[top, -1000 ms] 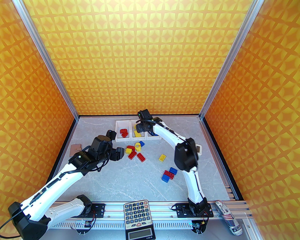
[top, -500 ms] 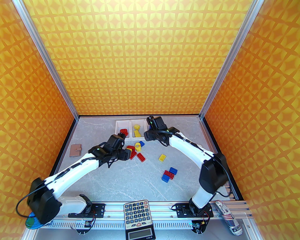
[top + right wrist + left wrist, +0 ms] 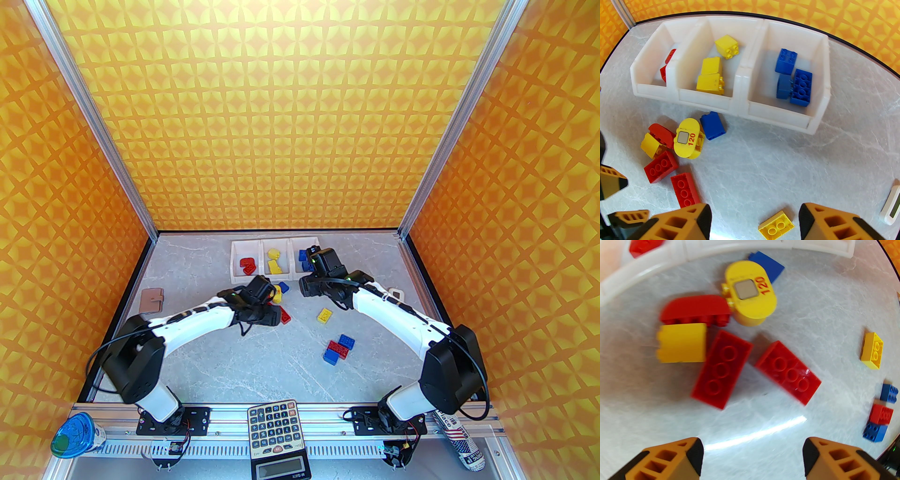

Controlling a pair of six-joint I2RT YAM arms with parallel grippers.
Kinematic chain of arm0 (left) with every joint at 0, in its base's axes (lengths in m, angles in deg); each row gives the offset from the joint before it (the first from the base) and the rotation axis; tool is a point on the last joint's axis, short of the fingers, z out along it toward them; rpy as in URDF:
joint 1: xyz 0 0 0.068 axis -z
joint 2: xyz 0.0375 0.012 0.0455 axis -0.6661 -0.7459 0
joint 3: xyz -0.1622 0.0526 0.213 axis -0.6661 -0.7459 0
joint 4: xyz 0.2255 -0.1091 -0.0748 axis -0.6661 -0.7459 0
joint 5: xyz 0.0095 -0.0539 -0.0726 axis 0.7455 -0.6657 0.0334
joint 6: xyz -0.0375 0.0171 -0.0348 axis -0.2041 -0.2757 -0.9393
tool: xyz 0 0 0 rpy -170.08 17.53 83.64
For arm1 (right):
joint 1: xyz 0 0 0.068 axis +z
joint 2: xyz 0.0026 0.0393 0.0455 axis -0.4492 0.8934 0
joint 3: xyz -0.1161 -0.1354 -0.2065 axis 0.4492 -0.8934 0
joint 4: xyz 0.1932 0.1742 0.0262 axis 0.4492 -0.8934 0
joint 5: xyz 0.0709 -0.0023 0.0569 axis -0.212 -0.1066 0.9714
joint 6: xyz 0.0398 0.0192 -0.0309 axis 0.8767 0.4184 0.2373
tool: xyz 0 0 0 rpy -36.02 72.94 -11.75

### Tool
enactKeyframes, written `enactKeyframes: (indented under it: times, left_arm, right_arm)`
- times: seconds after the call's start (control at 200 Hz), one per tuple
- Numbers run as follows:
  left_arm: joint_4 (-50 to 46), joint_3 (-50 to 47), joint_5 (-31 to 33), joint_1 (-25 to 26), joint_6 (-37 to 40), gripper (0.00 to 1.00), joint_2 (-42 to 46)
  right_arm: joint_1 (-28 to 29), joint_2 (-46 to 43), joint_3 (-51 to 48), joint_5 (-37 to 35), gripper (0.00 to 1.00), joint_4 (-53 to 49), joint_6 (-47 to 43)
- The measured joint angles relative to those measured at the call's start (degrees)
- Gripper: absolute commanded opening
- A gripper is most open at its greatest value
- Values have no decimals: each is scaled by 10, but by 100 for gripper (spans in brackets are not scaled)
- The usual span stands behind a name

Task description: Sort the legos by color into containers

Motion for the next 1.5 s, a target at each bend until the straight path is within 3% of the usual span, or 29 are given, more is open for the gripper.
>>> enactKeyframes:
  times: [0.56,1.08,1.496]
  left_arm:
    - [23,76,-18,13,-28,74,-104]
    - [20,148,-30,14,-11,63,-182]
    - [5,189,-30,14,16,40,-215]
  right_arm:
    - [-4,-38,-38,-15,68,4,3]
    - [-14,-55,-49,-28,68,4,3]
    - [-15,-63,-57,-34,68,4,3]
